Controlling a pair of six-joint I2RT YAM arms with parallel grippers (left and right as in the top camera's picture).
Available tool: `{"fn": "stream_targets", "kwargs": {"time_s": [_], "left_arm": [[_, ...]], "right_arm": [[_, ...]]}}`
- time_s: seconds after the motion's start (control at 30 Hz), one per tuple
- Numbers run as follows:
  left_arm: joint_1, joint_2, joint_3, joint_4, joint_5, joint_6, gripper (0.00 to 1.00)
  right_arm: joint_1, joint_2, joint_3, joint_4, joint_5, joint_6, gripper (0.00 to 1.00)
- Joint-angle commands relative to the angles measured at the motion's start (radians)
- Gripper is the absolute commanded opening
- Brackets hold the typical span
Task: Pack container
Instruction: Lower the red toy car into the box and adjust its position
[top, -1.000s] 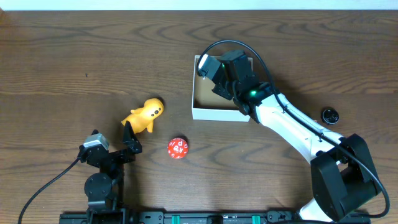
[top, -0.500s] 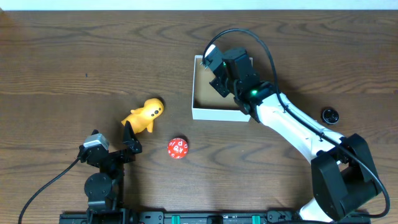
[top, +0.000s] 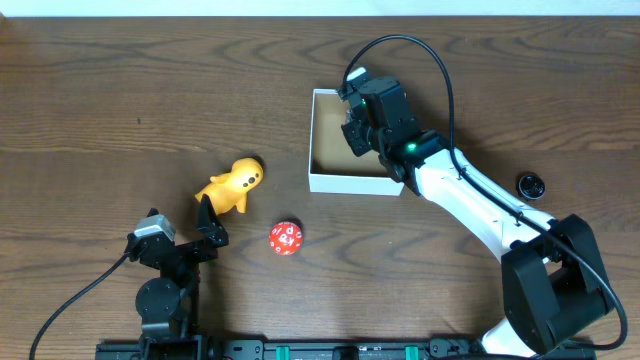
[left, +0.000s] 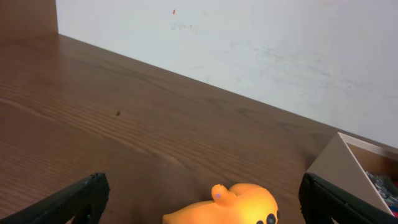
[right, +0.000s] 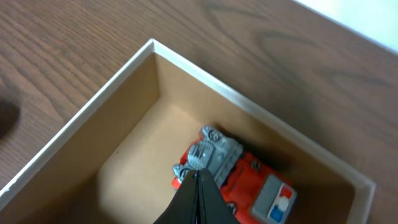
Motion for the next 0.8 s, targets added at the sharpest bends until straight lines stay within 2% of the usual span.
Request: {"fn": "stream_targets", "kwargs": {"time_s": [0.0,0.47,0.77], "left_arm": [[-0.002,-0.007,-0.021,-0.037,-0.008,0.016,0.98],[-0.002,-0.007,-0.021,-0.037,-0.008,0.016,0.98],[-0.001,-0.007,-0.021,-0.037,-0.008,0.016,0.98]], "right_arm": [[-0.003,0.007,0.019,-0.016,0.05,0.127,0.01],[-0.004,0.057,0.019,-0.021,0.122,0.241,0.01],[-0.004,0.135,0.019,0.001,0.148,0.24,0.01]]}}
